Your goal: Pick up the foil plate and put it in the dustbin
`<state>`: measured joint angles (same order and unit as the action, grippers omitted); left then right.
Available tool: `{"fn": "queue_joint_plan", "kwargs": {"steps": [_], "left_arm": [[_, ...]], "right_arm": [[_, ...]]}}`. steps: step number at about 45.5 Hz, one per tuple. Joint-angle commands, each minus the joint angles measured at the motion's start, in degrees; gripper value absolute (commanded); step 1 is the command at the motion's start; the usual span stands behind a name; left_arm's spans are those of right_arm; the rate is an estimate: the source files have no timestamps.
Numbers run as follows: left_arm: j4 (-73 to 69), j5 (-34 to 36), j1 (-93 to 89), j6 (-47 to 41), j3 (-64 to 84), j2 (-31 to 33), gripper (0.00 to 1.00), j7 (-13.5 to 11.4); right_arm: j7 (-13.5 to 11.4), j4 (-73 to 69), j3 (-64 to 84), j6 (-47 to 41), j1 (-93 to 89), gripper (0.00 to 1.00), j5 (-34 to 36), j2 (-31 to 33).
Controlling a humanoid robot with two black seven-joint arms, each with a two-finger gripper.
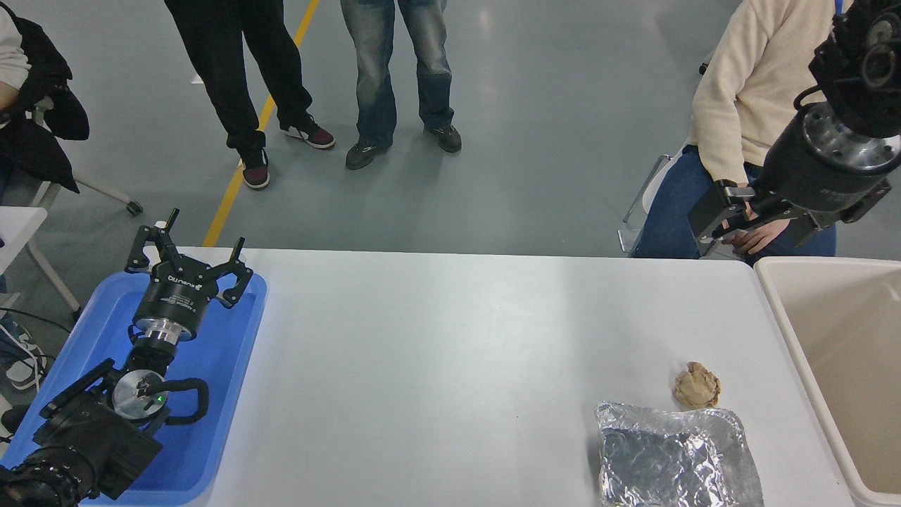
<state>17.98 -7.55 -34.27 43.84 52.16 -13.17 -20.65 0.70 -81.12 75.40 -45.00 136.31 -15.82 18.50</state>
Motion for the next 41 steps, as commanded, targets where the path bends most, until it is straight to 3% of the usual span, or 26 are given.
{"fn": "queue_joint_plan", "kwargs": {"steps": [1,35,41], "left_arm": [[0.04,-0.01,0.0,0.02,-0.04,-0.01,1.0,-0.01],[0.04,-0.01,0.0,0.02,-0.04,-0.01,1.0,-0.1],[0.04,-0.01,0.0,0.02,-0.04,-0.01,1.0,-0.1]], "right_arm": [[0.0,0.0,0.01,0.0,0.09,1.0,0.0,0.22],[0.09,0.17,2.21,0.0,-2.63,1.0,1.23,1.71],[0.18,0.17,2.03,0.0,-7.19,1.0,4.74,2.94]]}}
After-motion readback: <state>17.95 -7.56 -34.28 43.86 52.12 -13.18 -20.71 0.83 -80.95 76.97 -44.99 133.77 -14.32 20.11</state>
